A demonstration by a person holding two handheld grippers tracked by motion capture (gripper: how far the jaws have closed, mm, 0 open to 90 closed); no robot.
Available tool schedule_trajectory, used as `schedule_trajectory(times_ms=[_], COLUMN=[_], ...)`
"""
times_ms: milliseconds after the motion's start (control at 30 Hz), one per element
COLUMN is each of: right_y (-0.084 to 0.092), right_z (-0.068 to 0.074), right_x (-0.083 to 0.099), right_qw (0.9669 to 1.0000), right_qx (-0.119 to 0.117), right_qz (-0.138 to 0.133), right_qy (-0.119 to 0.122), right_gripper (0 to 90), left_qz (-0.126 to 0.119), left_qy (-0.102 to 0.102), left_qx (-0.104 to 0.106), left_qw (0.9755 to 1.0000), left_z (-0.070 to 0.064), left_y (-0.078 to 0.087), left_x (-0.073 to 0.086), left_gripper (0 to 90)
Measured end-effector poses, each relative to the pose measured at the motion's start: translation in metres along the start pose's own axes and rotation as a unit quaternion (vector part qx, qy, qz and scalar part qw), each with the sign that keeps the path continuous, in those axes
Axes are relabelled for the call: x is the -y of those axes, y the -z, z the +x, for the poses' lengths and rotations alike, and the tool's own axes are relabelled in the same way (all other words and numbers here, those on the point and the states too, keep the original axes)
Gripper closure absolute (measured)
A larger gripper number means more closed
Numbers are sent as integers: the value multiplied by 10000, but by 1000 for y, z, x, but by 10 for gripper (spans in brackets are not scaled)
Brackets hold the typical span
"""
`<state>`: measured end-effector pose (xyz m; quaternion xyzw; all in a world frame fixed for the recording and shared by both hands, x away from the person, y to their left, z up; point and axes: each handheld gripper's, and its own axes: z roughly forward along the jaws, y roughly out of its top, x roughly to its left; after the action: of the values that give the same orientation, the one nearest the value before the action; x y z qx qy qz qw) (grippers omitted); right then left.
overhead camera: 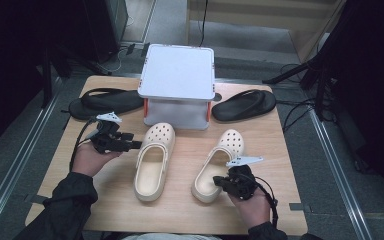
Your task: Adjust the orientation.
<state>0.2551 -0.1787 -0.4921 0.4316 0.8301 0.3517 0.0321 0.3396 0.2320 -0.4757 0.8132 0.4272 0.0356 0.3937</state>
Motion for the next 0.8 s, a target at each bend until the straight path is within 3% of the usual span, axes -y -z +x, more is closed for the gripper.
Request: schedule_trajectory(times_ms=[167, 267, 433, 533, 600, 633, 800], right_y=[2, 11, 33, 50, 52, 53, 46], right_z=[-2, -1, -6, -20, -25, -35, -52], right_x=[-2, -6, -13, -15, -15, -16, -19], right_qw=[10000, 9995, 9980, 9957, 9952, 9946, 9938], right_qx=[-30, -116, 43, 249, 342, 502, 621], right_qz=[1, -281, -630, -893, -912, -885, -832], right_qy=[5, 33, 75, -87, -131, -191, -406], right_gripper=[900, 900, 900, 900, 900, 900, 900], left_qz=[-6, -6, 13, 12, 20, 16, 31], left_qy=[2, -8, -14, -1, -1, 3, 11], left_qx=[-32, -38, -44, -53, -56, -53, -39], left_qw=[10000, 10000, 10000, 10000, 10000, 10000, 10000], left_z=[-1, 0, 0, -1, -1, -1, -1], left_y=[1, 1, 2, 3, 5, 5, 5], left_x=[1, 2, 3, 4, 4, 4, 5], left_gripper=[441, 443, 456, 471, 475, 478, 480])
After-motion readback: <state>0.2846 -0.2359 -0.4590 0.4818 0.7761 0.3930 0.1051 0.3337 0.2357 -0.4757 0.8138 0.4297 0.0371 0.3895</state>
